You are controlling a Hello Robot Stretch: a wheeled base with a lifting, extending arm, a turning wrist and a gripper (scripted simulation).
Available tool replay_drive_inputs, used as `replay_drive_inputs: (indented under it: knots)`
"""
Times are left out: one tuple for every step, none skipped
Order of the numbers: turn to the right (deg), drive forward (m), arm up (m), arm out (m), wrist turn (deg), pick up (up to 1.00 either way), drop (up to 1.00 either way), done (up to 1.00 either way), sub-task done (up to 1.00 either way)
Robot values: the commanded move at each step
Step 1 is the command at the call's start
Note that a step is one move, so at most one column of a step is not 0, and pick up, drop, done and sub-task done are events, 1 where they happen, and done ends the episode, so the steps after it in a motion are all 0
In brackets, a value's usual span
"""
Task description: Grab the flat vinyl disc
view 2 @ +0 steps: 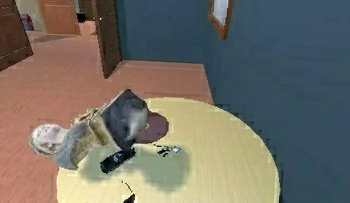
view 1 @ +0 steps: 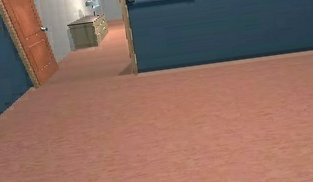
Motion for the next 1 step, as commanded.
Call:
replay_drive_inputs:
  knots:
    - [0.0, 0.0, 0.5, 0.0, 0.0, 0.0, 0.0, 0.0, 0.0]
